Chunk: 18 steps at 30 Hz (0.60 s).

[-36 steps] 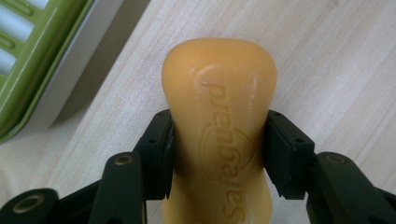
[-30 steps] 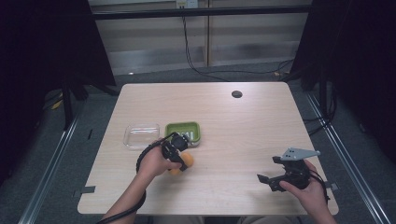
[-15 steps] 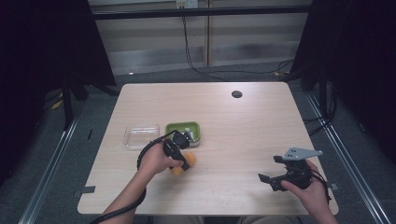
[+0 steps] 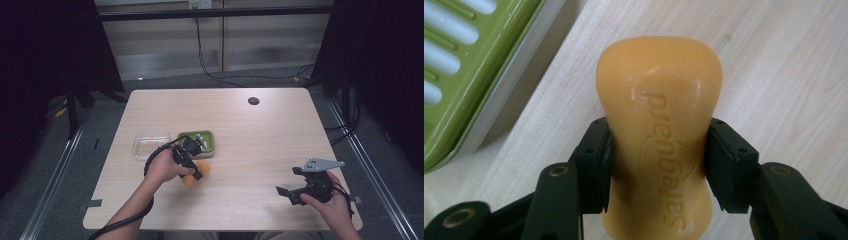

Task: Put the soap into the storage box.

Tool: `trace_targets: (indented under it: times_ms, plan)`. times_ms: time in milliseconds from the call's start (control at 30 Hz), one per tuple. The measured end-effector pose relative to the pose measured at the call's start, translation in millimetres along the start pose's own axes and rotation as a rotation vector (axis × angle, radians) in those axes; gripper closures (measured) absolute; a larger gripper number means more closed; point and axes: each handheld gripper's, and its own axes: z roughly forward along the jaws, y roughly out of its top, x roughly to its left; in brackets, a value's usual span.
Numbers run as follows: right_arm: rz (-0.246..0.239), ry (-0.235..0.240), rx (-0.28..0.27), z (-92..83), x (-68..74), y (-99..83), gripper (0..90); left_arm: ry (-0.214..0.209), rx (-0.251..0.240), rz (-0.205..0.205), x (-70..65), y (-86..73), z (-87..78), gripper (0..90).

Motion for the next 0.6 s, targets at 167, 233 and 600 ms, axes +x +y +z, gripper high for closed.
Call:
trace_targets:
  times_ms: [167, 233, 600]
  plan:
    - [-0.001, 0.0, 0.001, -0.2, 0.1, -0.1, 5.1, -0.017, 0.007, -0.026, 3.5, 0.3, -2.2, 50.1]
    - [0.001, 0.002, 0.002, 0.1, 0.0, -0.3, 5.0, -0.03, 0.012, -0.026, 5.0, 0.5, -3.6, 50.1]
    - [-0.003, 0.005, 0.013, 2.3, 0.1, -1.0, 4.5, -0.023, 0.004, 0.023, 9.0, 1.2, -17.0, 50.1]
